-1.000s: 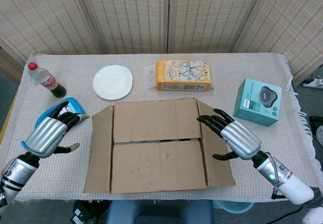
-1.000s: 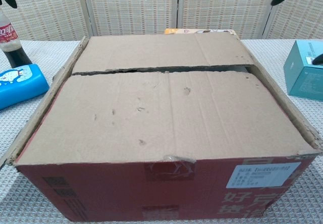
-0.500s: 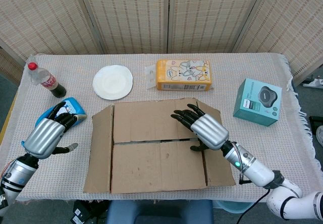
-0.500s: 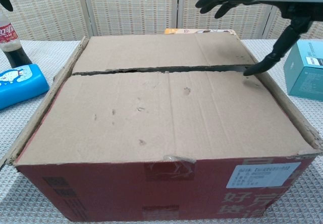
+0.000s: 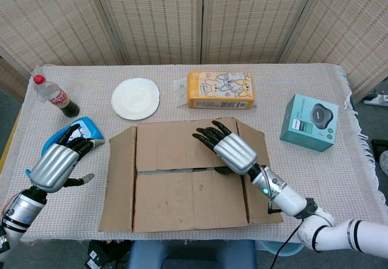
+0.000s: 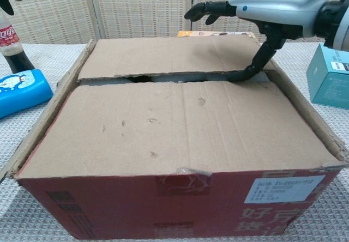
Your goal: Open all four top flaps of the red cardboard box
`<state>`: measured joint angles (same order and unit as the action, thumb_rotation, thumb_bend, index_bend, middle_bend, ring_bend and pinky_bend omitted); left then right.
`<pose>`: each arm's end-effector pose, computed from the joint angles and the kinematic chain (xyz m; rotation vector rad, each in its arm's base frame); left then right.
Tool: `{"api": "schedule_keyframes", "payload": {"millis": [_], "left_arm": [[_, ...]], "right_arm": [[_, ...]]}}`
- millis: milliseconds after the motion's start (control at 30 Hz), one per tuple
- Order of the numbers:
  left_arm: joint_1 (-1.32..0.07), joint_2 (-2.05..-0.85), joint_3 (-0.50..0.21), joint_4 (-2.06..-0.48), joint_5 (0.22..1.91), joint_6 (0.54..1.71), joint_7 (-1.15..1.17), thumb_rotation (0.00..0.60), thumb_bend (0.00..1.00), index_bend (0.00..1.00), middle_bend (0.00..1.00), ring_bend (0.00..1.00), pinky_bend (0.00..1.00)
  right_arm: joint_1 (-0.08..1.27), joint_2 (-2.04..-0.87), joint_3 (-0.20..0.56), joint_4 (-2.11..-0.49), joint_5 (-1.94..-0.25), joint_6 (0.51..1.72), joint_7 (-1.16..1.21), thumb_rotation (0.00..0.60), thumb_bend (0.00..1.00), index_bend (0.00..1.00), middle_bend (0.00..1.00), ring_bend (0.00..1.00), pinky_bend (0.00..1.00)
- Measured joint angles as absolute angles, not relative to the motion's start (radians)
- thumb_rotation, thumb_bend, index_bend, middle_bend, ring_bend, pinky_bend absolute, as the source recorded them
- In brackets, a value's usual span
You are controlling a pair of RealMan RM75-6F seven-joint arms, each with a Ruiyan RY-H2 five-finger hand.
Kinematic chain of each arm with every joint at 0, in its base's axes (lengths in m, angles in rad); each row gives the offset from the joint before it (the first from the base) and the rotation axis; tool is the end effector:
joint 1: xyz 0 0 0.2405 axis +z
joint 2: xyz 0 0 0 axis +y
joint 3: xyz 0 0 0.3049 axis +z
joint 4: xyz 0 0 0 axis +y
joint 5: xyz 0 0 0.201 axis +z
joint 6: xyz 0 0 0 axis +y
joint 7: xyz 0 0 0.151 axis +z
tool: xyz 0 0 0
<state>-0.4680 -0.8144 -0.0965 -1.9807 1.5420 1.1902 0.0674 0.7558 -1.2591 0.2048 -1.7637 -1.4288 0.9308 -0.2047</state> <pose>-0.1970 0.2815 0.2199 -1.8407 -0.7436 -1.0317 -0.1211 -0.3562 0.0759 2.0936 -0.7061 1.1471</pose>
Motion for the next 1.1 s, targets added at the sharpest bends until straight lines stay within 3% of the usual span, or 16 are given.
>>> {"api": "schedule_keyframes", "payload": {"millis": [333,667,1100], "left_arm": [[-0.454,-0.802,-0.101,-1.986,1.548,1.212,0.061,0.600,0.24,0.25,0.32,0.31,0.00],[-0.441,-0.797,-0.104,-1.991,1.574,1.236,0.050,0.600,0.24,0.25,0.32,0.31,0.00],[-0.436,-0.789,-0.091,-1.980,1.653,1.250,-0.018,0.600,0.24,0.27,0.32,0.31,0.00]], "right_arm": [[0.749,-1.257,0.236,-1.741,-1.467,1.036,-0.152,0.600,0.15,0.03,0.10,0.13,0.00],[0.752,-1.219,0.335,-1.723,-1.411,1.107,-0.112,0.600,0.15,0.03,0.10,0.13,0.00],[0.830,-1.307,0.414,-1.439,-1.186,1.048,-0.105,0.600,0.15,0.03,0.10,0.13,0.00]]}}
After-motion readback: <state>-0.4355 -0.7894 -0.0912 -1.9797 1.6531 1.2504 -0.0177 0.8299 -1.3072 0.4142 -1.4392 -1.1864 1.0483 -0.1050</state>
